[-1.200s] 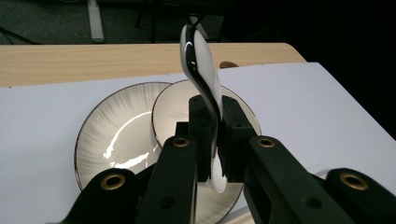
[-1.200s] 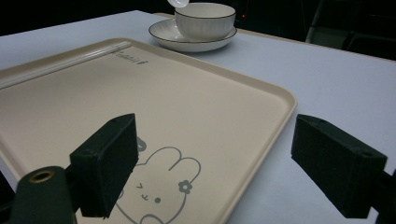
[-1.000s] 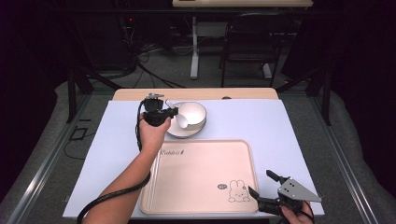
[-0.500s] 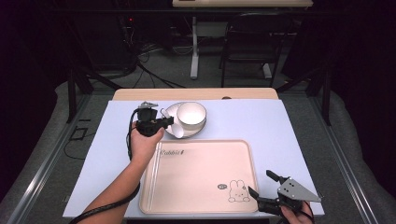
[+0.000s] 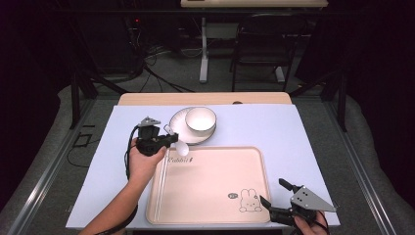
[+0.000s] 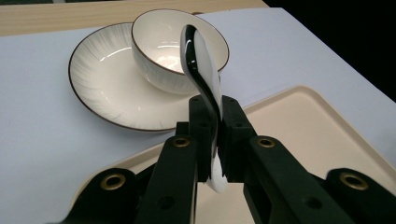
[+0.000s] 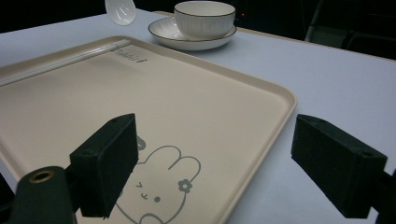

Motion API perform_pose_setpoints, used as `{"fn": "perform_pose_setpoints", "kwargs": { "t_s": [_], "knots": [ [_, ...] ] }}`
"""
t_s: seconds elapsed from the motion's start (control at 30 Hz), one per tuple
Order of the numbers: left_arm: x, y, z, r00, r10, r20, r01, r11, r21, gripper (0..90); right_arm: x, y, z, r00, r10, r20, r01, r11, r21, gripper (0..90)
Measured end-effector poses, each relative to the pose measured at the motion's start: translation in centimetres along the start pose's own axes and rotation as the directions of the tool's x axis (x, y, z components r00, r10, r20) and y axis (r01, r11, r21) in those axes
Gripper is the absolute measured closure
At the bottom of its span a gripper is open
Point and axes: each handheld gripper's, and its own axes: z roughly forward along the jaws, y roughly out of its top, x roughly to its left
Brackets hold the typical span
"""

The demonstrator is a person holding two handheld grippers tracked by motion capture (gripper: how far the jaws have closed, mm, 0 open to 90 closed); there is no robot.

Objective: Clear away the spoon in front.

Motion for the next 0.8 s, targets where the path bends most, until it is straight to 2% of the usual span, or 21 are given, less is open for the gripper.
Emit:
{"fn": "perform_pose_setpoints", "kwargs": {
  "t_s": [0.13,0.4,0.57,0.8],
  "knots": [
    [-0.1,-1.0,-0.5,0.9997,0.023,0.005,-0.023,0.9997,-0.002,85.0,0.0,0.0,0.0,1.0,-0.003,-0.001,0.003,1.0,0.0,14.3],
    [0.0,-3.1,-1.4,0.9993,0.032,0.02,-0.032,0.9995,-0.003,85.0,0.0,0.0,0.0,1.0,-0.006,0.001,0.006,1.0,0.004,14.3],
    [0.5,-4.1,-1.8,0.9993,0.012,0.034,-0.012,0.9999,0.004,85.0,0.0,0.0,0.1,1.0,-0.003,0.002,0.003,1.0,0.007,14.3],
    [0.6,-5.3,-2.5,0.9987,0.008,0.05,-0.009,0.9995,0.031,85.0,0.0,-0.1,0.1,1.0,0.0,0.005,0.0,1.0,0.007,14.3]
  ]
}}
